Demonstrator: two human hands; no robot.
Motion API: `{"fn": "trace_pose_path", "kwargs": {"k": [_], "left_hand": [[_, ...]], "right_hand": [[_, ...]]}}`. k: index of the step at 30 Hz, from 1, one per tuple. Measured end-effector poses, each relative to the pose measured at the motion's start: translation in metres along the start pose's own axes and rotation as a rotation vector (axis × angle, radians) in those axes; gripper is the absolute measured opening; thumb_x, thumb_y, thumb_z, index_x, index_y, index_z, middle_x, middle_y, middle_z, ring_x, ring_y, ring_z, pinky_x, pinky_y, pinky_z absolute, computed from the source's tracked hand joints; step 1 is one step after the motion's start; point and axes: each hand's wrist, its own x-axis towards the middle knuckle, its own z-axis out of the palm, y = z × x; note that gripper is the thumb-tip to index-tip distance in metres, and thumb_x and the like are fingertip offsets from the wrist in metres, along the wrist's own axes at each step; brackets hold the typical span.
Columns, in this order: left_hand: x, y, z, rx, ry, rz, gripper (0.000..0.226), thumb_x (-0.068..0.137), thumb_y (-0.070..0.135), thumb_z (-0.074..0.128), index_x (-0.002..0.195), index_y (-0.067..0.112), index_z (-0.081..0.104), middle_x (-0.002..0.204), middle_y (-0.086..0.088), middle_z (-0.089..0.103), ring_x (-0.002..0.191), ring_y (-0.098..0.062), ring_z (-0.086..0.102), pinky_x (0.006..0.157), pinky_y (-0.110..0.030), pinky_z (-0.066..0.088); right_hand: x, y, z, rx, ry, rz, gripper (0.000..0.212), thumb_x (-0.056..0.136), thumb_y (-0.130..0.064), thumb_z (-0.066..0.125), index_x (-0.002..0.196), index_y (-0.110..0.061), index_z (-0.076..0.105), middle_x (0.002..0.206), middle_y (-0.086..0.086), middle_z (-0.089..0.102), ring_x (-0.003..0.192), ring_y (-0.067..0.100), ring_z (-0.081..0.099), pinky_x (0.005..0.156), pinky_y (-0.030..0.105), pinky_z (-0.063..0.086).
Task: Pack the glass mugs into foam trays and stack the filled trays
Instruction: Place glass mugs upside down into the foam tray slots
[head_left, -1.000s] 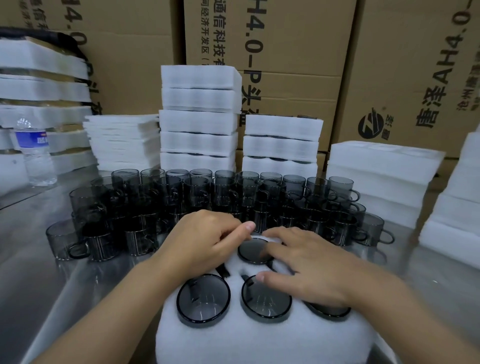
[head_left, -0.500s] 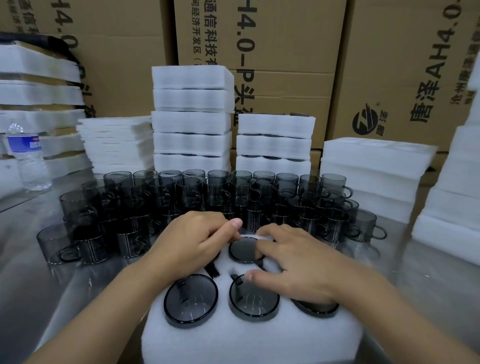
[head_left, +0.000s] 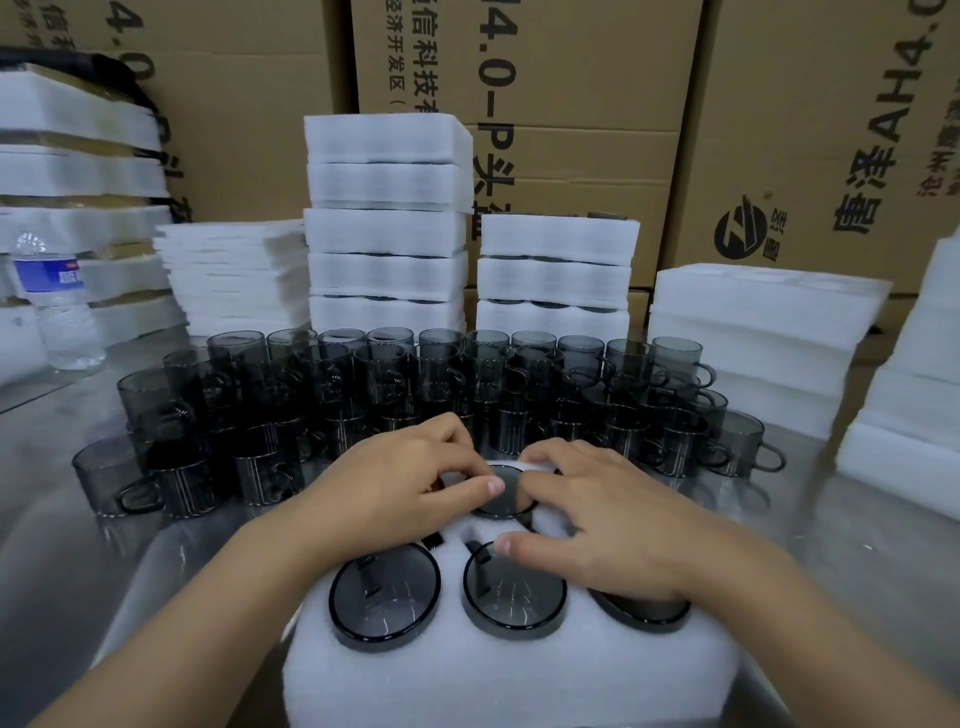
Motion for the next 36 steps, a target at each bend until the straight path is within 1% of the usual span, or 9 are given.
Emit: {"fn": "trace_pose_path", "kwargs": {"k": [4, 8, 11, 15, 22, 28, 31, 33, 36], "left_hand": [[-0.001, 0.004, -0.001, 0.066, -0.002, -0.016, 0.045, 0.082, 0.065, 0.033, 0.105, 0.042, 0.064, 0.098, 0.019, 0.044, 0.077, 0.0, 0.051, 0.069, -0.024, 0.044], [-0.001, 0.01, -0.002, 0.281, 0.028, 0.005, 0.048, 0.084, 0.064, 0.031, 0.106, 0.038, 0.064, 0.096, 0.016, 0.043, 0.06, 0.0, 0.044, 0.056, -0.02, 0.032], [0.0, 0.013, -0.003, 0.347, 0.036, 0.002, 0.053, 0.08, 0.066, 0.028, 0.107, 0.037, 0.064, 0.095, 0.014, 0.042, 0.056, -0.001, 0.041, 0.059, -0.024, 0.029], [0.001, 0.014, -0.003, 0.346, 0.029, -0.013, 0.05, 0.081, 0.066, 0.031, 0.108, 0.038, 0.063, 0.095, 0.014, 0.041, 0.06, -0.006, 0.042, 0.06, -0.024, 0.028], [0.0, 0.013, -0.004, 0.313, 0.049, -0.007, 0.048, 0.083, 0.061, 0.031, 0.109, 0.037, 0.064, 0.101, 0.013, 0.047, 0.07, -0.007, 0.046, 0.066, -0.025, 0.038], [-0.004, 0.012, -0.003, 0.282, 0.066, 0.012, 0.04, 0.088, 0.057, 0.036, 0.107, 0.037, 0.065, 0.103, 0.014, 0.05, 0.075, -0.007, 0.052, 0.07, -0.026, 0.044], [-0.003, 0.011, -0.004, 0.242, 0.068, 0.02, 0.036, 0.089, 0.055, 0.039, 0.106, 0.036, 0.066, 0.101, 0.014, 0.051, 0.077, -0.007, 0.054, 0.07, -0.025, 0.044], [-0.003, 0.01, -0.005, 0.223, 0.07, 0.023, 0.034, 0.089, 0.053, 0.042, 0.104, 0.036, 0.067, 0.102, 0.014, 0.053, 0.078, -0.006, 0.053, 0.07, -0.025, 0.044], [-0.003, 0.01, -0.006, 0.214, 0.088, 0.027, 0.029, 0.089, 0.051, 0.047, 0.101, 0.035, 0.069, 0.101, 0.014, 0.058, 0.077, -0.002, 0.05, 0.072, -0.026, 0.046]], "right_hand": [[0.0, 0.001, 0.0, -0.002, -0.003, 0.001, 0.037, 0.079, -0.075, 0.028, 0.091, -0.041, 0.034, 0.138, -0.012, 0.031, 0.119, 0.009, 0.028, 0.098, 0.028, 0.022], [0.0, 0.0, 0.0, 0.027, -0.002, 0.002, 0.032, 0.082, -0.073, 0.035, 0.091, -0.042, 0.035, 0.138, -0.014, 0.03, 0.119, 0.007, 0.026, 0.094, 0.026, 0.02], [0.0, 0.001, 0.0, 0.039, -0.004, 0.008, 0.032, 0.079, -0.074, 0.036, 0.088, -0.043, 0.035, 0.138, -0.016, 0.029, 0.119, 0.005, 0.026, 0.094, 0.025, 0.019], [0.001, 0.003, 0.0, 0.058, -0.019, 0.016, 0.031, 0.077, -0.077, 0.035, 0.082, -0.046, 0.034, 0.137, -0.018, 0.029, 0.114, 0.002, 0.025, 0.098, 0.026, 0.021], [0.002, 0.005, 0.002, 0.077, -0.01, 0.039, 0.049, 0.063, -0.086, 0.023, 0.09, -0.049, 0.04, 0.14, -0.021, 0.028, 0.127, 0.006, 0.026, 0.107, 0.031, 0.022], [0.0, 0.004, 0.002, 0.103, -0.02, 0.055, 0.045, 0.063, -0.087, 0.027, 0.09, -0.053, 0.04, 0.14, -0.025, 0.025, 0.126, 0.002, 0.023, 0.106, 0.031, 0.024], [-0.004, 0.001, -0.001, 0.188, 0.042, 0.059, 0.042, 0.064, -0.083, 0.038, 0.091, -0.052, 0.047, 0.129, -0.033, 0.028, 0.125, -0.006, 0.022, 0.106, 0.029, 0.028], [-0.009, 0.001, -0.003, 0.213, 0.137, 0.045, 0.047, 0.064, -0.081, 0.044, 0.093, -0.046, 0.055, 0.113, -0.036, 0.031, 0.116, -0.01, 0.026, 0.098, 0.023, 0.032], [-0.012, -0.001, -0.006, 0.177, 0.25, 0.018, 0.046, 0.065, -0.077, 0.051, 0.092, -0.041, 0.061, 0.091, -0.023, 0.038, 0.096, -0.002, 0.038, 0.08, 0.018, 0.035]]}}
